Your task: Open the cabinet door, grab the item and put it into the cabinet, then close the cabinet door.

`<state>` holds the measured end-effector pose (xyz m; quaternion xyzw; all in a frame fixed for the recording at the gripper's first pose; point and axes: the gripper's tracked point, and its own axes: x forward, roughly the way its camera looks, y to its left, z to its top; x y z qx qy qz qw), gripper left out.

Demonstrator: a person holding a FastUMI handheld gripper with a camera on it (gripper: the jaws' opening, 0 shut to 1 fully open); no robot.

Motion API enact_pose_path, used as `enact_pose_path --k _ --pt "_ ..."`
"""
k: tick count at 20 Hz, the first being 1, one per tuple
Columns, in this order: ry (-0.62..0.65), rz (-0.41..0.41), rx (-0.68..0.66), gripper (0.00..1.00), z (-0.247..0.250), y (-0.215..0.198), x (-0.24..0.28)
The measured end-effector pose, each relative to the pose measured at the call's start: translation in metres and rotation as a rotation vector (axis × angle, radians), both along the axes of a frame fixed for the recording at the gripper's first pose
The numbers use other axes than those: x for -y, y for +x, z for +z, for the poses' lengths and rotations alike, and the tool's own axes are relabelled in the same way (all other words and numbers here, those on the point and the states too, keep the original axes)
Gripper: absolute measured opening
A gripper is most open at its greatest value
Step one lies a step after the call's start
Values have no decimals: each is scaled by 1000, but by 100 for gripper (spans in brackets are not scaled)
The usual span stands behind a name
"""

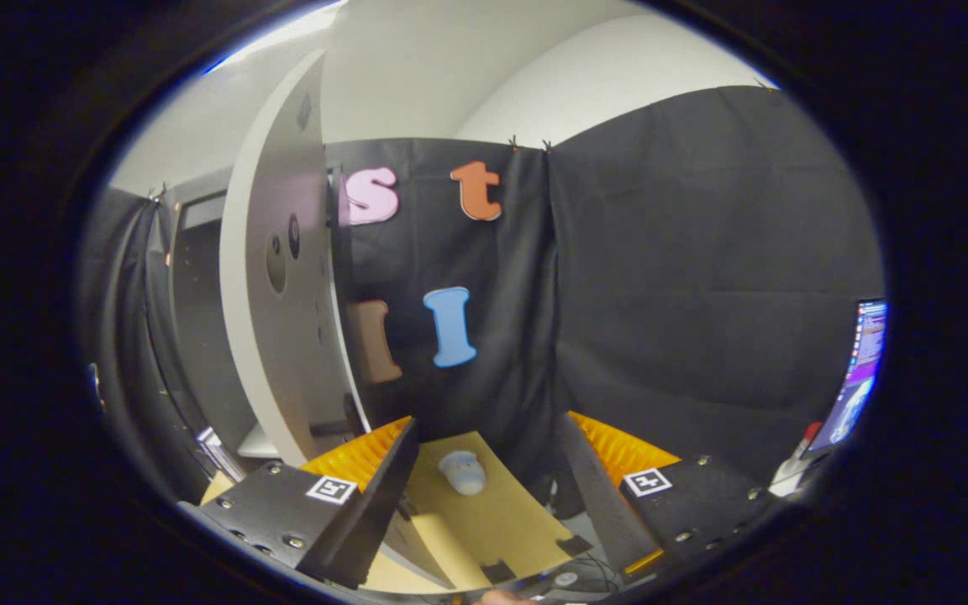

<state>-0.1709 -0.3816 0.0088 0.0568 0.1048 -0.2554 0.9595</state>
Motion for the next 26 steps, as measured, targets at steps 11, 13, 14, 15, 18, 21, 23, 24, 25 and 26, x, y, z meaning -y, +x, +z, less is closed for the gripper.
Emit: enact_pose_path --k 11,13,14,15,18,21,23,24,25,26 --pt "56 147 14 97 2 30 -24" --pt "74 181 9 97 1 31 -40" --pt "79 200 6 97 1 32 -48" --pt "85 222 4 97 0 34 -56" --pt "117 317 -1 97 -3 44 -88" --pt "139 435 -4 97 -6 62 -130" --pt "142 483 -2 97 -9 78 -149" --pt "150 507 2 97 -9 86 -158" --pt "163 532 6 98 -11 96 -168" --pt "176 558 4 98 -13 103 -178"
